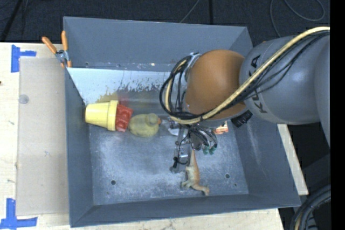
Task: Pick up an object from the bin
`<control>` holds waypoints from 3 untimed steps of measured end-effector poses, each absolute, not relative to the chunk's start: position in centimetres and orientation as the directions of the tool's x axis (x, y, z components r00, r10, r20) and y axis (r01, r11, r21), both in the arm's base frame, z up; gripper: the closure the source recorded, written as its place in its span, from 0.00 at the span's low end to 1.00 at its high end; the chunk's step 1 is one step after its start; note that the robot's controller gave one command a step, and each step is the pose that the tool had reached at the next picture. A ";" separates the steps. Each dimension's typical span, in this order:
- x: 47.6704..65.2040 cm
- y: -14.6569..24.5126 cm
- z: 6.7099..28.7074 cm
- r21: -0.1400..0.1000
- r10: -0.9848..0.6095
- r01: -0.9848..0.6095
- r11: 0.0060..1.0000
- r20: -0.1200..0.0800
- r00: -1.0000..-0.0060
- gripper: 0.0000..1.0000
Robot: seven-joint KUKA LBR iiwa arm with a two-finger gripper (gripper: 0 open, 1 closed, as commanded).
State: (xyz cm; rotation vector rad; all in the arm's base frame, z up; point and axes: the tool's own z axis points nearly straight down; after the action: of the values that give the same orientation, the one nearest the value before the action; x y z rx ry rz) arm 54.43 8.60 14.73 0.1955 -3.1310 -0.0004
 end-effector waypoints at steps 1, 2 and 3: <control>54.3 4.8 9.2 0.002 -0.168 -0.168 0.986 -0.006 -0.986 0.00; 50.7 2.6 7.9 0.003 -0.212 -0.212 0.977 0.015 -0.977 0.00; 48.6 1.3 11.3 0.002 -0.362 -0.362 0.932 0.001 -0.932 0.00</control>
Offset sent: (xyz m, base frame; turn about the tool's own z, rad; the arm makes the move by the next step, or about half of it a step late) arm -0.0542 -0.0728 -0.0374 -0.1219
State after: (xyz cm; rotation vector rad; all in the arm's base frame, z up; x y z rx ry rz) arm 48.55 1.27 11.28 0.5778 -3.0869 -0.0029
